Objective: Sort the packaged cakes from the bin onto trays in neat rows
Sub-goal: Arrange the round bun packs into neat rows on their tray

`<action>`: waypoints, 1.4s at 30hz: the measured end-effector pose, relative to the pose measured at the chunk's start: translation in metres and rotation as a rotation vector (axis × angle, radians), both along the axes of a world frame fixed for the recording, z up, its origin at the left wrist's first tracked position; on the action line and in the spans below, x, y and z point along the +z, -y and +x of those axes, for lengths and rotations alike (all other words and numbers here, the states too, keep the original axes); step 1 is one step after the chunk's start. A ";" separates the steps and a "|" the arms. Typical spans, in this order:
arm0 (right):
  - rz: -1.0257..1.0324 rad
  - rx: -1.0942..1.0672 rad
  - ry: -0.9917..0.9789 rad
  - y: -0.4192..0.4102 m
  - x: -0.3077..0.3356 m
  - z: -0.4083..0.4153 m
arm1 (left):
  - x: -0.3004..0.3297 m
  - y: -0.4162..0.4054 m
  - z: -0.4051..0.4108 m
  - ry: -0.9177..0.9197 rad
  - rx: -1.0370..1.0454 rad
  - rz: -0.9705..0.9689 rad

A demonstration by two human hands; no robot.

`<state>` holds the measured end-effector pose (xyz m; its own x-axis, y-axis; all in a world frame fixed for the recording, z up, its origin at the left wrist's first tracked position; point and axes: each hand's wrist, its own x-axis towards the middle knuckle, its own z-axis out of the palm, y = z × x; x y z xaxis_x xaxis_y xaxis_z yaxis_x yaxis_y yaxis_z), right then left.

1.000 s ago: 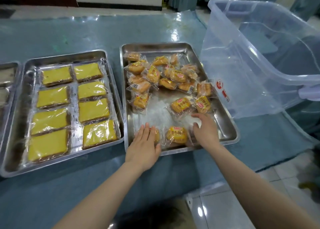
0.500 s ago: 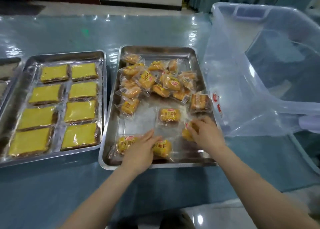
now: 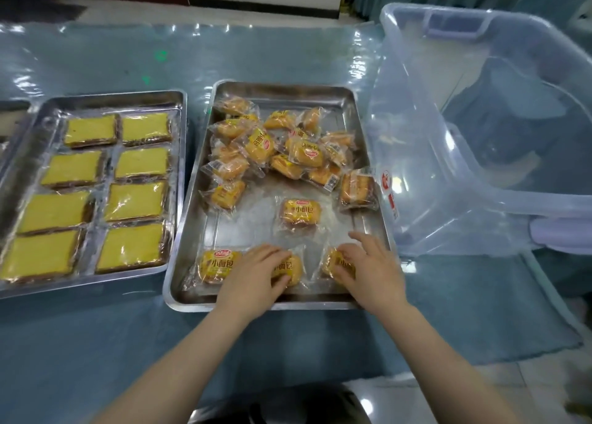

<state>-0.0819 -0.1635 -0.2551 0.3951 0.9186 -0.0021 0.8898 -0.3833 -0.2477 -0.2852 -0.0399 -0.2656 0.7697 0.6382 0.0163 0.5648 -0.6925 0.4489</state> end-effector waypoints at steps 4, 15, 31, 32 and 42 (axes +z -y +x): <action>-0.152 0.065 -0.208 -0.006 -0.007 -0.013 | -0.004 0.000 -0.001 -0.071 -0.035 0.019; -0.489 0.142 -0.109 0.011 -0.003 -0.018 | -0.004 -0.003 -0.006 -0.078 -0.116 -0.093; -0.149 -0.136 -0.371 -0.062 0.008 -0.041 | 0.019 -0.079 -0.054 0.083 0.054 -0.255; -0.139 -0.124 -0.358 -0.069 0.008 -0.040 | 0.018 -0.083 -0.053 0.092 0.068 -0.251; -0.002 0.053 -0.232 -0.130 0.000 -0.018 | 0.021 -0.121 -0.002 0.114 0.182 -0.139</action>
